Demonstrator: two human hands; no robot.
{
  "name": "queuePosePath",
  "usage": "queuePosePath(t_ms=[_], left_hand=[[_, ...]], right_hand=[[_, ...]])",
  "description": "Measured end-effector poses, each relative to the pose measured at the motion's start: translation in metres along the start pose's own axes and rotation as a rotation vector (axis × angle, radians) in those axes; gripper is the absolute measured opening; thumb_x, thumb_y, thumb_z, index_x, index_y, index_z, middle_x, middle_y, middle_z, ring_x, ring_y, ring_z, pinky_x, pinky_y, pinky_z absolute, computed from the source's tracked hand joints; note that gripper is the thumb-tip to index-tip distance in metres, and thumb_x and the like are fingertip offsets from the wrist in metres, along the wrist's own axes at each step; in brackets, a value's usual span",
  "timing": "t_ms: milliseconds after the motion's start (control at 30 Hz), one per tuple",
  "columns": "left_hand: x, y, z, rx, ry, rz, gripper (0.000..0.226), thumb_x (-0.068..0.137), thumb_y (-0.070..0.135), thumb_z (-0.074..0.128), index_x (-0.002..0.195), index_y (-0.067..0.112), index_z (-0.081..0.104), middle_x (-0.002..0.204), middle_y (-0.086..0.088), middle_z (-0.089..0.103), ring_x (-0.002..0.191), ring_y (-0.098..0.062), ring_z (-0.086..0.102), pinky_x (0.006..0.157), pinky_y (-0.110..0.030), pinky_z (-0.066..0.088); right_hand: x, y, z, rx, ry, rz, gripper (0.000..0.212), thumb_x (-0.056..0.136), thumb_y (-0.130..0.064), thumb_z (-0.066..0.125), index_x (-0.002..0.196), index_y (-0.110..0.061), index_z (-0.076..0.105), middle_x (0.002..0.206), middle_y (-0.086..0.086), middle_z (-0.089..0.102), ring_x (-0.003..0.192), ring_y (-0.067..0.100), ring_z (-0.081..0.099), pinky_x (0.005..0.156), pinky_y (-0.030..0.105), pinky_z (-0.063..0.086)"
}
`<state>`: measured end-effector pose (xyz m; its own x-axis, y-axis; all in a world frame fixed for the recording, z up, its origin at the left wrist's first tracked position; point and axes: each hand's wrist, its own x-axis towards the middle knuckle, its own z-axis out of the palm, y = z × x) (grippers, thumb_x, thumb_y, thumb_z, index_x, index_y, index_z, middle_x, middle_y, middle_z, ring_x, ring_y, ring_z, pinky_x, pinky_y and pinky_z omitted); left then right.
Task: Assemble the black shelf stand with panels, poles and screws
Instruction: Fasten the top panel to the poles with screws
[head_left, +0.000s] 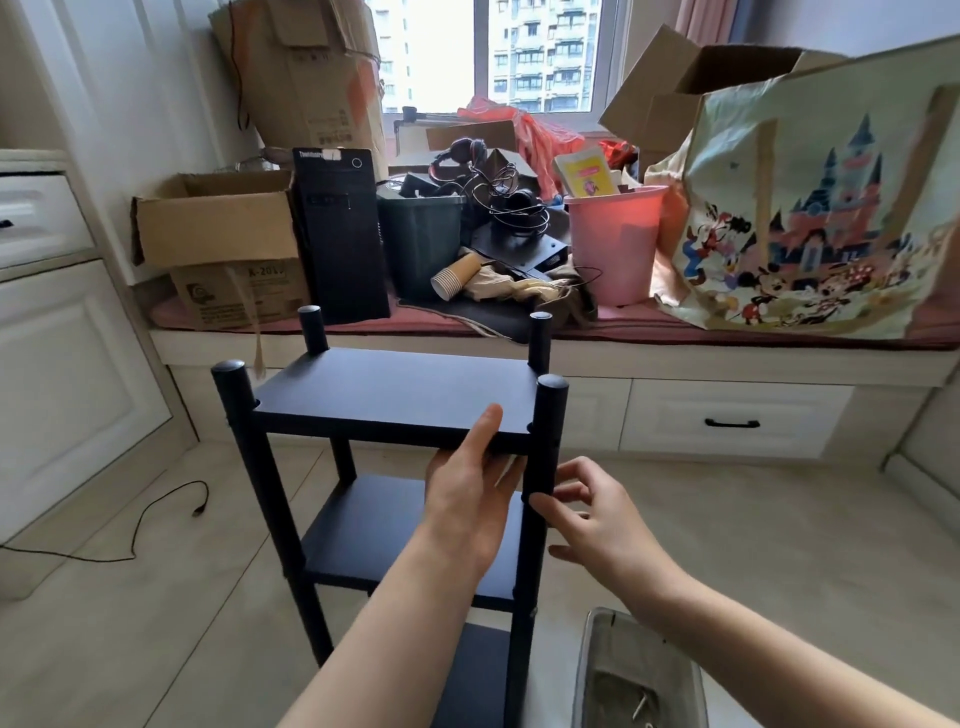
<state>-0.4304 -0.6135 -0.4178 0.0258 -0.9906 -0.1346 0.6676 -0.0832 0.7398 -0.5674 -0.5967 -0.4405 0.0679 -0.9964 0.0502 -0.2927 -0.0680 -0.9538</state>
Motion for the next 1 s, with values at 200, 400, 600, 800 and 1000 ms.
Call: queuePosePath(t_ms=[200,400,600,800,1000], left_hand=[[0.004,-0.011,0.009,0.074,-0.047,0.009,0.014,0.092,0.017,0.065,0.086,0.005,0.069,0.075,-0.005,0.064,0.071,-0.016,0.065,0.076,-0.029,0.053],[0.004,-0.007,0.009,0.018,-0.078,-0.019,0.026,0.093,0.009,0.061,0.070,0.008,0.074,0.075,-0.008,0.067,0.071,-0.017,0.066,0.080,-0.031,0.052],[0.000,-0.004,0.006,-0.005,-0.091,-0.050,0.009,0.080,0.012,0.067,0.074,0.006,0.072,0.074,-0.008,0.064,0.073,-0.018,0.063,0.085,-0.033,0.049],[-0.006,-0.001,0.004,-0.003,-0.118,-0.074,0.009,0.074,0.013,0.069,0.069,0.007,0.072,0.074,-0.008,0.063,0.071,-0.017,0.065,0.086,-0.034,0.050],[-0.005,-0.001,-0.002,-0.005,-0.151,-0.113,0.010,0.078,0.013,0.069,0.078,0.004,0.071,0.079,-0.010,0.063,0.078,-0.018,0.065,0.094,-0.037,0.050]], right_hand=[[0.006,-0.003,-0.010,-0.091,-0.042,-0.003,0.016,0.086,-0.035,0.073,0.094,-0.025,0.063,0.096,-0.004,0.071,0.090,0.010,0.070,0.086,0.041,0.058],[0.028,-0.029,-0.041,0.218,-0.087,0.053,0.034,0.089,-0.004,0.067,0.117,-0.023,0.061,0.118,-0.007,0.068,0.107,0.014,0.067,0.097,0.043,0.054],[0.067,-0.041,-0.044,0.276,0.078,0.012,0.020,0.098,-0.022,0.057,0.118,-0.020,0.060,0.126,0.000,0.062,0.117,0.016,0.059,0.104,0.041,0.048],[0.105,-0.057,-0.024,0.214,-0.016,0.362,0.064,0.092,-0.074,0.032,0.120,-0.022,0.057,0.112,0.008,0.060,0.095,0.028,0.062,0.080,0.044,0.055],[0.128,-0.086,-0.045,0.153,-0.202,0.584,0.100,0.077,-0.091,0.022,0.120,-0.006,0.053,0.123,0.026,0.061,0.102,0.037,0.065,0.075,0.052,0.056]])
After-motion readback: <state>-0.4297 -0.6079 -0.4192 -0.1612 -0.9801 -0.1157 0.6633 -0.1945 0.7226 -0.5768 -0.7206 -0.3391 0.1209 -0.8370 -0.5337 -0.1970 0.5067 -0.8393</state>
